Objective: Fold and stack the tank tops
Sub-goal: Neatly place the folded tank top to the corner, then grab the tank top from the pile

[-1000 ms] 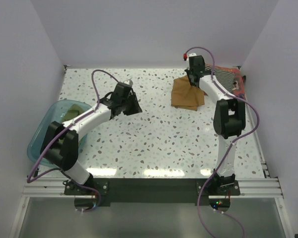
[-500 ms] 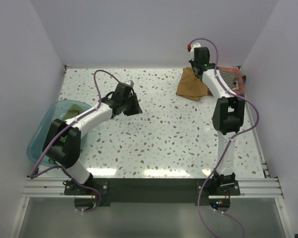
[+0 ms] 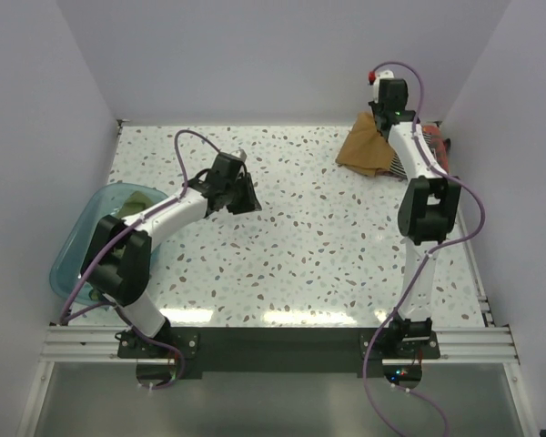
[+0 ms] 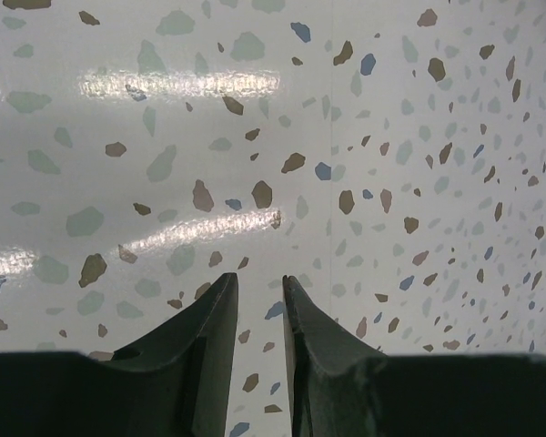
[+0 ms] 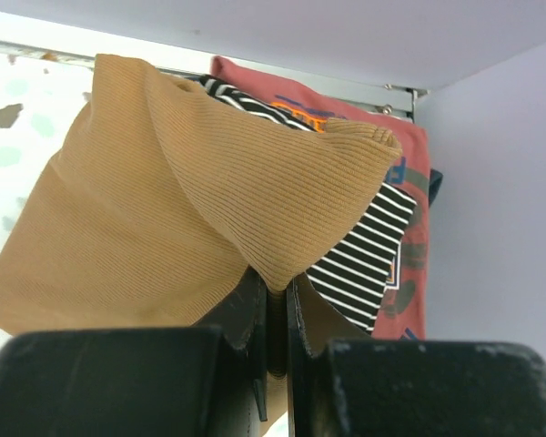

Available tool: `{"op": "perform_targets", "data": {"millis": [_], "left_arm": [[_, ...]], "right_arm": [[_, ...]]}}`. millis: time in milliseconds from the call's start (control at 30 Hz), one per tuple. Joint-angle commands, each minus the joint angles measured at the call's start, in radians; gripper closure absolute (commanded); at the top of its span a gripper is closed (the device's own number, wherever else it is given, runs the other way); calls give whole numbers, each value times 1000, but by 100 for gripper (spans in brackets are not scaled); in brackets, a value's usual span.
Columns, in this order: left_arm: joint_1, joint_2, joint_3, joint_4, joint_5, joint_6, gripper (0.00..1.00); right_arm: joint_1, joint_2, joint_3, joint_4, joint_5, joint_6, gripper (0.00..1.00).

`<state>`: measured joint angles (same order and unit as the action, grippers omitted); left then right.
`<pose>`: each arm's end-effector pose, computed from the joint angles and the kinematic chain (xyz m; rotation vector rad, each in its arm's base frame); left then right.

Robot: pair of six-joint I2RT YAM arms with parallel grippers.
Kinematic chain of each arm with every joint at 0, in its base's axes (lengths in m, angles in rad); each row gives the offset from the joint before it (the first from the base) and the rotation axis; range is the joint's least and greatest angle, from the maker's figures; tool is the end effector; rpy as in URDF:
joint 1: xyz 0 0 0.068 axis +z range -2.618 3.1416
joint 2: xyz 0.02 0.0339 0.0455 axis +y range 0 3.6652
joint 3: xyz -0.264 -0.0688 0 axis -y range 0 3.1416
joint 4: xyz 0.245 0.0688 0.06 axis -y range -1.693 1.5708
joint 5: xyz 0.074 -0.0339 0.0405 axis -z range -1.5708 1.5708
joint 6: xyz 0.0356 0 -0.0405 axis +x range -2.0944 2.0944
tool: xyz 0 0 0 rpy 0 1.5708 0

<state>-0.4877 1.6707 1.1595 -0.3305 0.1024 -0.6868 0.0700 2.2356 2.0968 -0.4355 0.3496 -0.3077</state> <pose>0.3183 -0.1730 0.2271 -0.2010 2.5070 -0.6390 0.5236 0.0245 0.2884 -0.1998 2.1402 -0.5132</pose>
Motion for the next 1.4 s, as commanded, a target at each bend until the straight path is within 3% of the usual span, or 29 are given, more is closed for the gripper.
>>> {"op": "perform_targets", "data": {"millis": [0, 500, 567, 600, 633, 667, 800, 1167, 1367], "left_arm": [[9, 7, 35, 24, 22, 21, 69], [9, 20, 26, 38, 48, 20, 69], [9, 17, 22, 41, 51, 18, 69], [9, 17, 22, 42, 51, 18, 69], [9, 14, 19, 42, 54, 20, 69], [9, 12, 17, 42, 57, 20, 69], [9, -6, 8, 47, 59, 15, 69], [9, -45, -23, 62, 68, 6, 65], [9, -71, -23, 70, 62, 0, 62]], "right_arm": [[-47, 2, 57, 26, 17, 39, 100], [-191, 88, 22, -14, 41, 280, 100], [-193, 90, 28, -35, 32, 300, 88], [-193, 84, 22, -34, 25, 349, 68], [-193, 75, -6, -31, 22, 367, 59], [-193, 46, -23, -26, 12, 396, 43], [-193, -37, -102, -22, -3, 468, 25], [-182, -203, -282, -35, -11, 585, 21], [-153, -336, -435, 6, -130, 654, 19]]}}
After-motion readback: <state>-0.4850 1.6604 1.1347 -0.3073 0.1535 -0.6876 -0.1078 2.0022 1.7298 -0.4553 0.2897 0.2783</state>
